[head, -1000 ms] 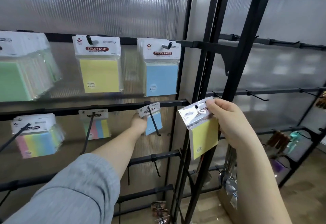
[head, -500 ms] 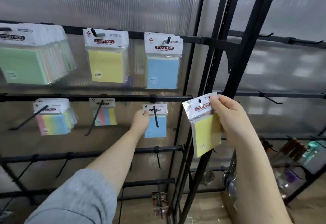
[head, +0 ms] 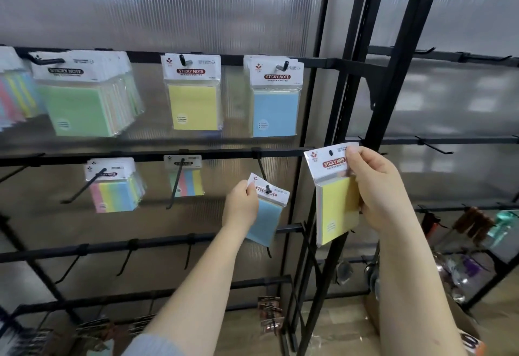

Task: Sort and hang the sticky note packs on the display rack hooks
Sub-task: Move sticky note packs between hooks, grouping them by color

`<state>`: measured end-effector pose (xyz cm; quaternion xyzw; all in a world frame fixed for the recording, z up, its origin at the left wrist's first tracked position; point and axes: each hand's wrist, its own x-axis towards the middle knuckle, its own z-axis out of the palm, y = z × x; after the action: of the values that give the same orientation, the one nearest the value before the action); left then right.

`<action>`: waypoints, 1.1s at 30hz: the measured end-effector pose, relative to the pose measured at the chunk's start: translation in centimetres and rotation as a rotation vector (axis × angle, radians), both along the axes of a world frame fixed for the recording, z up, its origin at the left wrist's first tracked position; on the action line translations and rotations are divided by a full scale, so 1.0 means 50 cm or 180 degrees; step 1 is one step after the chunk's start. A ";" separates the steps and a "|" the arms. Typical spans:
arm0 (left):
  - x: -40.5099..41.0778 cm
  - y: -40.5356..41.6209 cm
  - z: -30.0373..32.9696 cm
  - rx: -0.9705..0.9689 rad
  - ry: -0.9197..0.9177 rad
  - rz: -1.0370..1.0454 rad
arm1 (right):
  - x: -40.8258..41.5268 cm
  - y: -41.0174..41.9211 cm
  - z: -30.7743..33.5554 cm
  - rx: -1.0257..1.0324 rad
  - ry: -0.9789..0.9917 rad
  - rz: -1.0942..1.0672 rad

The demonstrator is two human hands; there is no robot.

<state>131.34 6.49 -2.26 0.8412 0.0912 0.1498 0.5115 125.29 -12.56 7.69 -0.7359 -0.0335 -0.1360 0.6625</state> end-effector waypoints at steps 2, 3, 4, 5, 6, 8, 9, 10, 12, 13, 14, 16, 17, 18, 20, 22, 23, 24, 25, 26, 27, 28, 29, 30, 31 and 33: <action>-0.023 0.004 0.001 0.0078 0.0014 -0.0082 | -0.010 0.005 -0.006 0.0040 0.0016 -0.0091; -0.034 0.006 0.003 0.0102 0.0004 -0.0143 | -0.015 0.006 -0.008 0.0072 0.0021 -0.0130; -0.043 0.008 0.007 0.0120 -0.0014 -0.0197 | -0.020 0.008 -0.010 0.0100 0.0031 -0.0164; -0.051 0.010 0.012 0.0130 -0.0048 -0.0234 | -0.026 0.009 -0.012 0.0125 0.0038 -0.0195; -0.057 0.012 0.018 0.0130 -0.0085 -0.0247 | -0.031 0.011 -0.015 0.0149 0.0039 -0.0223; -0.066 0.017 0.035 0.0090 -0.0169 -0.0240 | -0.040 0.013 -0.019 0.0205 0.0028 -0.0279; -0.068 0.021 0.043 0.0073 -0.0211 -0.0243 | -0.044 0.014 -0.020 0.0235 0.0023 -0.0298; -0.069 0.027 0.051 0.0073 -0.0248 -0.0246 | -0.046 0.015 -0.022 0.0263 0.0015 -0.0310; -0.071 0.041 0.063 0.0038 -0.0311 -0.0224 | -0.051 0.018 -0.024 0.0314 0.0004 -0.0331; -0.073 0.048 0.069 -0.0005 -0.0346 -0.0199 | -0.053 0.019 -0.025 0.0339 -0.0001 -0.0340; -0.075 0.054 0.075 -0.0040 -0.0388 -0.0169 | -0.055 0.020 -0.025 0.0354 -0.0005 -0.0348; -0.084 0.067 0.090 -0.0049 -0.0451 -0.0090 | -0.058 0.024 -0.026 0.0349 -0.0021 -0.0369; -0.090 0.073 0.098 -0.0052 -0.0472 -0.0050 | -0.059 0.026 -0.027 0.0333 -0.0039 -0.0379; -0.095 0.079 0.106 -0.0076 -0.0512 -0.0010 | -0.060 0.028 -0.028 0.0315 -0.0050 -0.0385; -0.105 0.093 0.124 -0.0141 -0.0643 0.0080 | -0.060 0.034 -0.027 0.0309 -0.0049 -0.0385; -0.112 0.104 0.146 -0.0144 -0.0865 0.0137 | -0.060 0.040 -0.026 0.0329 -0.0040 -0.0369; -0.114 0.107 0.158 -0.0118 -0.0982 0.0145 | -0.060 0.042 -0.025 0.0336 -0.0034 -0.0362; -0.115 0.109 0.170 -0.0080 -0.1089 0.0148 | -0.060 0.043 -0.025 0.0339 -0.0029 -0.0356; -0.114 0.110 0.182 -0.0032 -0.1177 0.0146 | -0.060 0.044 -0.025 0.0346 -0.0030 -0.0351; -0.112 0.108 0.194 0.0005 -0.1248 0.0133 | -0.060 0.043 -0.024 0.0356 -0.0036 -0.0347; -0.110 0.104 0.205 0.0017 -0.1309 0.0094 | -0.060 0.042 -0.024 0.0365 -0.0042 -0.0343; -0.105 0.100 0.217 -0.0007 -0.1366 0.0025 | -0.060 0.040 -0.024 0.0369 -0.0044 -0.0335; -0.100 0.093 0.227 -0.0074 -0.1414 -0.0060 | -0.060 0.038 -0.023 0.0370 -0.0044 -0.0330; -0.094 0.087 0.239 -0.0158 -0.1456 -0.0143 | -0.060 0.035 -0.022 0.0367 -0.0044 -0.0330; -0.089 0.079 0.252 -0.0226 -0.1507 -0.0207 | -0.059 0.032 -0.022 0.0359 -0.0047 -0.0339; -0.080 0.063 0.278 -0.0283 -0.1651 -0.0342 | -0.058 0.025 -0.022 0.0330 -0.0056 -0.0365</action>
<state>127.35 9.64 11.66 0.7551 -0.0812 0.3287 0.5614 122.39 -11.30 6.59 -0.7001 0.0099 -0.1818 0.6905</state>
